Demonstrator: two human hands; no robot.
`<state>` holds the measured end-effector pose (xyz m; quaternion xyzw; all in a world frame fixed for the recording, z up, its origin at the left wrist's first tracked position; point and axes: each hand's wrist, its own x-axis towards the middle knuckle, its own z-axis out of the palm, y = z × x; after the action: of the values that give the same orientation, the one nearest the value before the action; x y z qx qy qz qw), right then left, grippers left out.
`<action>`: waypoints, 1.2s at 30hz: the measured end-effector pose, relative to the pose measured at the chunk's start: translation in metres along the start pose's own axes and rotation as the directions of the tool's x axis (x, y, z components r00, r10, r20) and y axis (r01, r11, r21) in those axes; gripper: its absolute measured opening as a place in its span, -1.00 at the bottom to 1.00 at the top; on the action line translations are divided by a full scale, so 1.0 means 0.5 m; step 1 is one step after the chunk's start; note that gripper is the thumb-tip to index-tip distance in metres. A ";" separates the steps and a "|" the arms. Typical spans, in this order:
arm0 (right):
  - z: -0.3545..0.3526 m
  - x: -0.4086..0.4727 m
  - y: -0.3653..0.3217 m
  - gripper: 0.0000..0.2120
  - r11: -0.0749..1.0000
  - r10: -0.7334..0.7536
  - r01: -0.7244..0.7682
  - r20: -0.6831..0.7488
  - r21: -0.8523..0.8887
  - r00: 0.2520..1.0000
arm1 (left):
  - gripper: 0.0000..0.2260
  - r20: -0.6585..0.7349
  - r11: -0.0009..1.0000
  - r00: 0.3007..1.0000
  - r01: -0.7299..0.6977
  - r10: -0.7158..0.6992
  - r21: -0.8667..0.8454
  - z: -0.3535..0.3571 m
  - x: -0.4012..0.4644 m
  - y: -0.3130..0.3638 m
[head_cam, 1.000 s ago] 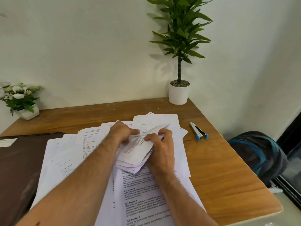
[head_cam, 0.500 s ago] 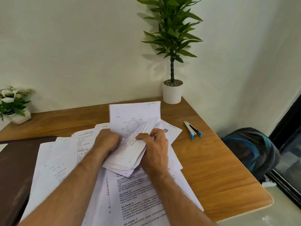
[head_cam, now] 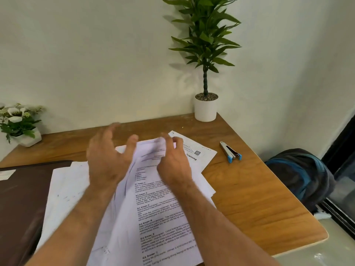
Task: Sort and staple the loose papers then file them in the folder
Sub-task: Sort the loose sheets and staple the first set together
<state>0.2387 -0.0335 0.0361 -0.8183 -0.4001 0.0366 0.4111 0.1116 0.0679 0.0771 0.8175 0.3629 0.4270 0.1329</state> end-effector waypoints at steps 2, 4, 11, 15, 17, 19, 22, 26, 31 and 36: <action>-0.018 0.017 0.017 -0.27 0.998 0.052 -0.052 -0.008 -0.032 0.999 | -0.54 -0.113 0.962 0.958 -0.252 0.263 0.100 0.009 -0.005 0.012; -0.040 0.036 0.043 -0.34 0.983 0.142 -0.142 -0.011 -0.113 0.990 | -0.67 -0.214 0.875 0.849 -0.465 0.484 0.136 0.018 -0.021 0.028; -0.091 0.073 0.119 -0.63 0.932 0.253 -0.232 0.044 -0.277 0.966 | -0.64 0.468 0.866 0.812 -0.471 0.350 0.169 0.138 -0.073 0.047; -0.104 0.094 0.127 -0.72 0.928 0.258 -0.227 0.067 -0.296 0.964 | -0.71 0.501 0.954 0.846 -0.277 0.183 0.119 0.173 -0.086 0.014; -0.104 0.099 0.138 -0.74 0.887 0.320 -0.289 0.027 -0.359 0.947 | -0.73 0.484 0.977 0.866 -0.192 0.125 0.092 0.181 -0.095 0.008; -0.108 0.106 0.148 -0.71 0.828 0.396 -0.363 -0.014 -0.427 0.918 | -0.70 0.439 0.988 0.896 -0.119 0.065 0.097 0.184 -0.101 0.010; -0.110 0.121 0.157 -0.73 0.809 0.445 -0.398 0.009 -0.432 0.895 | -0.60 0.360 0.993 0.933 -0.028 -0.017 0.119 0.180 -0.104 0.015; -0.088 0.126 0.152 -0.71 0.807 0.432 -0.383 0.007 -0.450 0.902 | -0.59 0.363 0.991 0.931 -0.029 -0.021 0.132 0.174 -0.111 0.015; -0.079 0.127 0.149 -0.50 0.782 0.444 -0.370 0.031 -0.501 0.896 | -0.64 0.341 0.986 0.939 -0.020 -0.037 0.164 0.179 -0.110 0.007; -0.086 0.130 0.150 -0.54 0.792 0.469 -0.420 0.002 -0.444 0.883 | -0.69 0.345 0.982 0.937 -0.014 -0.053 0.189 0.179 -0.110 0.003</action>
<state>0.3463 -0.0421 0.0295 -0.9560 -0.2167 0.0890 0.1764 0.1630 0.0362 -0.0089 0.8854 0.3805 0.2380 0.1213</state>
